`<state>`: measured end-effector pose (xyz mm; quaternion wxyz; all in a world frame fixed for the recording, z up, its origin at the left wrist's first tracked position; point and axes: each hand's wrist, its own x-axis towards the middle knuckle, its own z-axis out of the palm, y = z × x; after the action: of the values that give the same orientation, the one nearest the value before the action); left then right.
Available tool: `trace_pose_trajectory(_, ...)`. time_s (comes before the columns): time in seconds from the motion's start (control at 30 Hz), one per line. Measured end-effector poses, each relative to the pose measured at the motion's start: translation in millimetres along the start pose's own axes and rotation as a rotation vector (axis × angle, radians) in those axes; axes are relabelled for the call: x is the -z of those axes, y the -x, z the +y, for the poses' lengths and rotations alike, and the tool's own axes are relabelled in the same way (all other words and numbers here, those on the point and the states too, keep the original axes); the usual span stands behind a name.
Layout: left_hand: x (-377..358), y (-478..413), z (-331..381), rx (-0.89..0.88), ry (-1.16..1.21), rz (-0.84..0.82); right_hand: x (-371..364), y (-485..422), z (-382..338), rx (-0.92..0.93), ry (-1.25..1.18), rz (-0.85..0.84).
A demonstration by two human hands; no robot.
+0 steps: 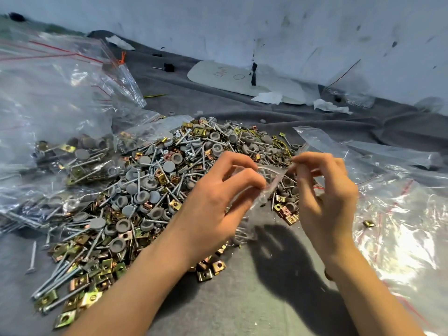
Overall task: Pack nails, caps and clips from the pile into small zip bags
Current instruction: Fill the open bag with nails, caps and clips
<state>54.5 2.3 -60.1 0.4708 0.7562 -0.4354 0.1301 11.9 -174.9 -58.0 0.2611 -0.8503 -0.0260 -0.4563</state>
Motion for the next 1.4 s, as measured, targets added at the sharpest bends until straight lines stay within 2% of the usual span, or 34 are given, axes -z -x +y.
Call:
trace_pose_trajectory(0.13,1,-1,-4,0.024,0.024,0.114,6,-3,30,-0.144,0.282,-0.593)
trace_pose_trajectory(0.17,1,-1,-5,0.033,0.029,0.136,4,-2,34,-0.175,0.35,-0.667)
trace_pose_trajectory(0.23,1,-1,-6,0.045,0.037,0.162,0,1,38,-0.189,0.431,-0.691)
trace_pose_trajectory(0.4,2,-1,-5,0.059,0.048,0.148,-5,4,39,-0.134,0.441,-0.594)
trace_pose_trajectory(0.47,2,-1,-5,0.049,0.046,0.1,-6,3,32,-0.114,0.296,-0.426)
trace_pose_trajectory(0.57,0,2,-3,0.015,0.004,-0.055,-4,1,12,0.016,0.08,-0.034)
trace_pose_trajectory(0.63,-1,3,-3,-0.022,-0.015,-0.128,-2,3,-2,0.121,-0.007,0.104)
trace_pose_trajectory(0.7,0,3,-2,-0.043,-0.005,-0.157,-2,6,-13,0.199,-0.038,0.101)
trace_pose_trajectory(0.8,0,3,-3,-0.071,0.015,-0.142,-5,8,-17,0.229,-0.038,-0.007)
trace_pose_trajectory(1.0,-1,1,-3,-0.041,0.017,-0.048,0,1,-4,0.06,0.004,0.069)
trace_pose_trajectory(1.07,-1,1,-3,-0.022,0.038,-0.009,1,-1,5,-0.037,0.063,-0.045)
trace_pose_trajectory(1.2,0,0,-4,0.012,0.062,0.072,2,-1,27,-0.238,0.304,-0.643)
trace_pose_trajectory(1.23,1,0,-4,0.017,0.062,0.088,2,-1,29,-0.259,0.372,-0.745)
trace_pose_trajectory(1.27,1,-1,-4,0.021,0.066,0.099,2,0,30,-0.271,0.404,-0.794)
trace_pose_trajectory(1.4,2,-1,-4,0.026,0.063,0.107,2,-2,24,-0.234,0.414,-0.802)
